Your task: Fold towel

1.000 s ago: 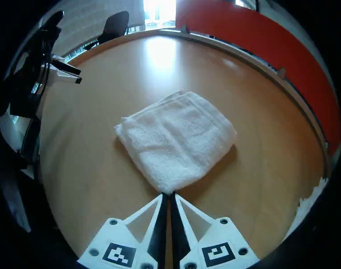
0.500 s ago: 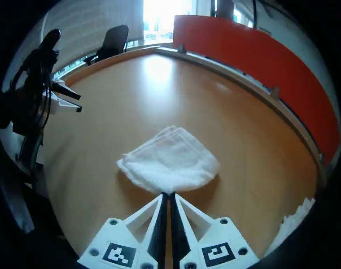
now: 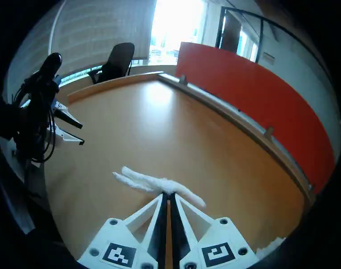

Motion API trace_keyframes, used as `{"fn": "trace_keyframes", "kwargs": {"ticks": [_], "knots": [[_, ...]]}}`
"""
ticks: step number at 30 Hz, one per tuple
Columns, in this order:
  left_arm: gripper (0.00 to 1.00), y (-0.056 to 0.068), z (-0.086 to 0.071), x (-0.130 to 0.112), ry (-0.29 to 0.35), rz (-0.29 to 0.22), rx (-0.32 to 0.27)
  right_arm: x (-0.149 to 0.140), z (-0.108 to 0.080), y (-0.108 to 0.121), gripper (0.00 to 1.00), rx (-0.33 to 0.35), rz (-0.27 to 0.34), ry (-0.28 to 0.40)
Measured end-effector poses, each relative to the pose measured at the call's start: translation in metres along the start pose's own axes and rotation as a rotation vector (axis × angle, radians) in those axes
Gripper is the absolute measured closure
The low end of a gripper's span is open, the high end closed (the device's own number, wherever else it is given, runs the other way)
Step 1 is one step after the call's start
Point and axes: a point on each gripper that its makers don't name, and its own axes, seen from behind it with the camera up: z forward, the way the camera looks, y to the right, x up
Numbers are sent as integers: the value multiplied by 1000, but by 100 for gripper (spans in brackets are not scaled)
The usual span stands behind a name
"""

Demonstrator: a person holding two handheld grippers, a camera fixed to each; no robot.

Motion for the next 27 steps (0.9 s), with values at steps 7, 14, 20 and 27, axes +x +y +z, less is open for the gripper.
{"fn": "trace_keyframes", "kwargs": {"ticks": [7, 14, 20, 27], "knots": [[5, 1, -2, 4, 12, 1, -1, 38, -12, 15, 96, -28, -39, 58], [5, 4, -4, 8, 22, 2, -7, 49, -22, 27, 96, -51, -50, 72], [5, 7, -3, 10, 27, 6, -13, 52, -28, 36, 96, -64, -41, 77], [5, 8, -4, 12, 30, 12, -13, 52, -38, 53, 96, -92, -30, 75]]}}
